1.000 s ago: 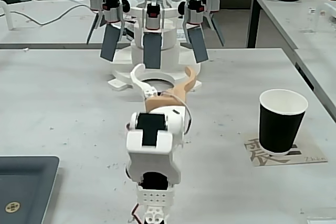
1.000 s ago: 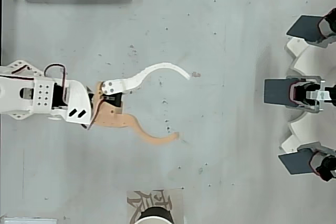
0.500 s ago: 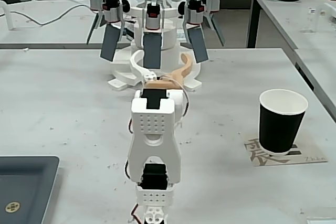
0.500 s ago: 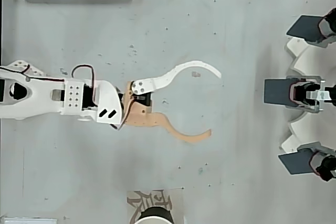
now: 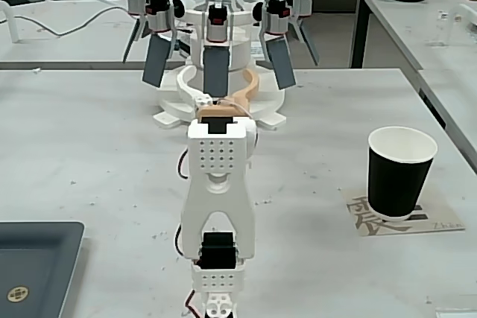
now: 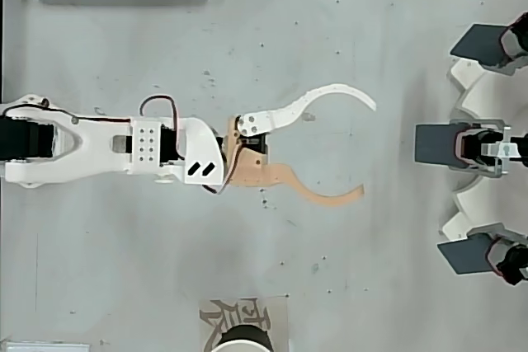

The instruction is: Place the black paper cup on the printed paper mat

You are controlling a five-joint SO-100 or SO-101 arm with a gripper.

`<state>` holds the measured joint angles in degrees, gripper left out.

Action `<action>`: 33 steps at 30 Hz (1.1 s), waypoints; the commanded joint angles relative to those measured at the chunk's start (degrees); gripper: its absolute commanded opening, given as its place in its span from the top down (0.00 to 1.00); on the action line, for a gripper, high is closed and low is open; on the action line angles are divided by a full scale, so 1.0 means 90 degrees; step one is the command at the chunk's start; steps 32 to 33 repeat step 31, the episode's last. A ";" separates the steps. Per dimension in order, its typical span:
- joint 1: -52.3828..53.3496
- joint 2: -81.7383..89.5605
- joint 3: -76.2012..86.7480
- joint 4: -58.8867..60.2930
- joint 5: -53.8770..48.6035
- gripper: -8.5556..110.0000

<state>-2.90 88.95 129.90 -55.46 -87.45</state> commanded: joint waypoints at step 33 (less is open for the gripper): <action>-0.0156 -0.1475 -0.1719 0.0195 -0.0273 0.81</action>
